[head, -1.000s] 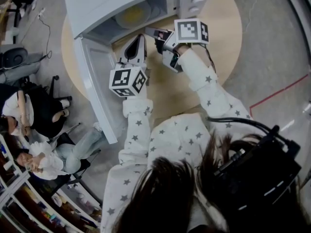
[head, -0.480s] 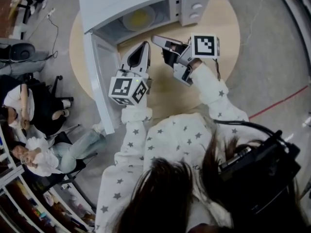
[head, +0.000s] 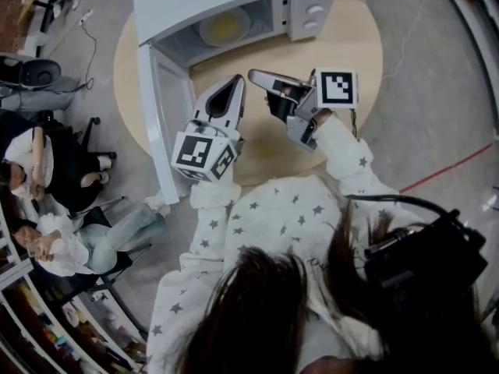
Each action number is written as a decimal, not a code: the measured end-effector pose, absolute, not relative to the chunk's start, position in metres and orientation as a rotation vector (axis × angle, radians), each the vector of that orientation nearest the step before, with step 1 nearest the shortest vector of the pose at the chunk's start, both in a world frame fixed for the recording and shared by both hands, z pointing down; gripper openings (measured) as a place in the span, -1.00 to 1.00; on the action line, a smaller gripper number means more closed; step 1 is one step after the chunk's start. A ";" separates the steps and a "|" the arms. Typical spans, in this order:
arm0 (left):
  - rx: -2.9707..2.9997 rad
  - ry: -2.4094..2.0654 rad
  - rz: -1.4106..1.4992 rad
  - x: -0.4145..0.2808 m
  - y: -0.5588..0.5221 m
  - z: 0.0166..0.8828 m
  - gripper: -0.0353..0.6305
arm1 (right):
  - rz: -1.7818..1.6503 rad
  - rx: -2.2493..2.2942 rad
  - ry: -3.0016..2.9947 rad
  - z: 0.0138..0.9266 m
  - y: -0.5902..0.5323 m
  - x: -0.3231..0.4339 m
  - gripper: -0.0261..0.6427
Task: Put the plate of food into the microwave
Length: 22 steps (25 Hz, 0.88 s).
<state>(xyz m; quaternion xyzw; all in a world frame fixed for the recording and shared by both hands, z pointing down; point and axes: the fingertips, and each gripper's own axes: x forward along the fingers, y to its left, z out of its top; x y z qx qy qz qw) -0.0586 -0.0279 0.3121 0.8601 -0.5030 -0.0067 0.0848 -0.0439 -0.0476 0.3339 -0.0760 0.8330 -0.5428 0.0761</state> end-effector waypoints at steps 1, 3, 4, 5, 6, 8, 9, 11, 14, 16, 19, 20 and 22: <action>2.569 -1.492 -0.017 -0.056 -0.025 0.312 -0.89 | -1.636 -0.223 2.495 0.334 -0.043 -0.042 -0.90; 2.570 -1.482 -0.019 -0.053 -0.019 0.311 -0.89 | -1.643 -0.211 2.475 0.332 -0.037 -0.039 -0.90; 2.566 -1.483 -0.018 -0.052 -0.016 0.310 -0.89 | -1.642 -0.206 2.462 0.331 -0.034 -0.038 -0.90; 2.561 -1.486 -0.017 -0.051 -0.014 0.309 -0.89 | -1.640 -0.205 2.449 0.330 -0.033 -0.036 -0.90; 2.559 -1.488 -0.018 -0.050 -0.013 0.309 -0.89 | -1.639 -0.206 2.437 0.329 -0.032 -0.035 -0.90; 2.560 -1.483 -0.016 -0.049 -0.012 0.311 -0.89 | -1.635 -0.211 2.421 0.330 -0.033 -0.034 -0.90; 2.559 -1.482 -0.013 -0.050 -0.012 0.314 -0.89 | -1.634 -0.211 2.414 0.330 -0.033 -0.034 -0.90; 2.548 -1.489 -0.014 -0.053 -0.010 0.317 -0.89 | -1.636 -0.208 2.402 0.331 -0.032 -0.034 -0.90; 2.536 -1.506 -0.020 -0.057 -0.009 0.317 -0.89 | -1.652 -0.215 2.386 0.334 -0.030 -0.033 -0.90; 2.536 -1.511 -0.022 -0.058 -0.009 0.316 -0.89 | -1.655 -0.223 2.385 0.335 -0.031 -0.032 -0.90; 2.535 -1.515 -0.024 -0.059 -0.010 0.316 -0.89 | -1.647 -0.227 2.398 0.337 -0.031 -0.033 -0.90; 2.534 -1.517 -0.025 -0.059 -0.011 0.316 -0.89 | -1.648 -0.227 2.400 0.337 -0.031 -0.033 -0.90; 2.533 -1.519 -0.026 -0.059 -0.011 0.316 -0.89 | -1.658 -0.228 2.395 0.338 -0.030 -0.034 -0.90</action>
